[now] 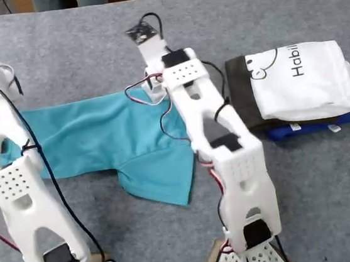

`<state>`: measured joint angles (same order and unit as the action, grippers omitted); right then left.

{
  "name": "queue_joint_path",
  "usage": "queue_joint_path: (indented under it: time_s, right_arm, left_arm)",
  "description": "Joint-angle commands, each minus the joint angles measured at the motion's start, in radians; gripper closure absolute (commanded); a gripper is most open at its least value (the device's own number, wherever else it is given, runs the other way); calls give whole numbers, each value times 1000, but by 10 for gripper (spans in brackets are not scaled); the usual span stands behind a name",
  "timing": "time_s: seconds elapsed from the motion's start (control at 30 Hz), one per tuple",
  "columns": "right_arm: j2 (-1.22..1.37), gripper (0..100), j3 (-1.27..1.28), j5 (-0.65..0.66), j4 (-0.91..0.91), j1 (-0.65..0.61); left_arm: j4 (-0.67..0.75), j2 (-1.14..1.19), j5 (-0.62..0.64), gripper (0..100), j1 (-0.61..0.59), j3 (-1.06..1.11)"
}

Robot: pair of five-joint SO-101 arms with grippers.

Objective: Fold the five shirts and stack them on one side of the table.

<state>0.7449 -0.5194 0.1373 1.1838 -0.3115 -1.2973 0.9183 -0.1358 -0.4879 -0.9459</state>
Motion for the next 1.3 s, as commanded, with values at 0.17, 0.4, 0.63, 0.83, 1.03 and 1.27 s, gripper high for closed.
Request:
queue_joint_path:
  time_s: [0.17,0.4,0.63,0.83,1.03,1.27]
  right_arm:
    - [157,984,-309,-77,132,80]
    - [180,984,-496,-75,296,54]
    - [185,984,-728,-84,488,-23]
    - [176,984,-819,-84,585,-6]
    - [90,984,-753,-84,585,25]
    - [-15,984,-625,-77,583,34]
  left_arm:
    - [192,112,-20,970,-81,-12]
    - [129,126,-20,971,-79,-147]
    - [-227,137,-21,971,-53,-518]
    - [-262,173,-21,970,-119,-653]
    - [-97,356,-41,967,-308,-587]
    - [35,428,-135,970,-478,-590]
